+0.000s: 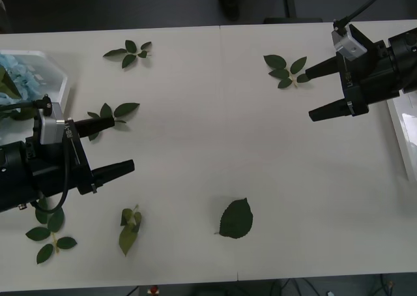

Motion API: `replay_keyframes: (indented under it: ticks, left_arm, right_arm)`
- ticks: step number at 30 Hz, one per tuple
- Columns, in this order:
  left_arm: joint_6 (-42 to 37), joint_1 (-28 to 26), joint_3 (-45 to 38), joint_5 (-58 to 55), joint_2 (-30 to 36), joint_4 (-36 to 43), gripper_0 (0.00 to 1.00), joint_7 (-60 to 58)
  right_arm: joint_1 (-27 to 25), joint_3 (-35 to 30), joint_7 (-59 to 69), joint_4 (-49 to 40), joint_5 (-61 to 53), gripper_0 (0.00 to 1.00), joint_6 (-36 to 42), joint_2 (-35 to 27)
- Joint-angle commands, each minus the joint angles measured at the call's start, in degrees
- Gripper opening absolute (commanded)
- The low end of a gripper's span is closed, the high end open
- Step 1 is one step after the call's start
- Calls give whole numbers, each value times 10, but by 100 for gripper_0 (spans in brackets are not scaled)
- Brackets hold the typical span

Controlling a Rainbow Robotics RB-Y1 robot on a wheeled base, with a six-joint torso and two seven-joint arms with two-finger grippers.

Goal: Place the red flowers into the right box and the blue flowers into the left box. If a person shows an open palm, hand one flower to the person first, then continue sorting.

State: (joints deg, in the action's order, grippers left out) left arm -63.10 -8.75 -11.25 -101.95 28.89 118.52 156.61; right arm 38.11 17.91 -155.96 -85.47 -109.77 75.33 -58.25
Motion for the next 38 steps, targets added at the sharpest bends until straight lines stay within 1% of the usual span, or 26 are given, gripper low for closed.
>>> replay_keyframes:
  ticks: [1, 7, 10, 14, 15, 24, 38]
  left_arm:
    - [3, 20, -9, -34, 3, 5, 100, -16]
    - [12, 29, -8, -70, 51, 5, 100, -16]
    - [30, 29, 10, -106, 98, 5, 100, -16]
    - [78, 27, 44, -159, 187, 4, 100, -16]
    - [83, 27, 47, -164, 202, 4, 100, -16]
    - [83, 29, 61, -181, 220, 1, 100, -16]
    - [83, 29, 61, -185, 222, 0, 100, -16]
  right_arm:
    - [-2, 1, 10, -13, -7, 100, -2, -22]
    - [-2, 1, 10, -13, -7, 100, -2, -22]
    - [-2, 1, 10, -13, -7, 100, -2, -22]
    - [-2, 1, 10, -13, -7, 100, -2, -22]
    - [-2, 1, 10, -13, -7, 100, -2, -22]
    - [-2, 1, 10, -13, -7, 100, -2, -22]
    - [-2, 1, 10, -13, -7, 100, -2, -22]
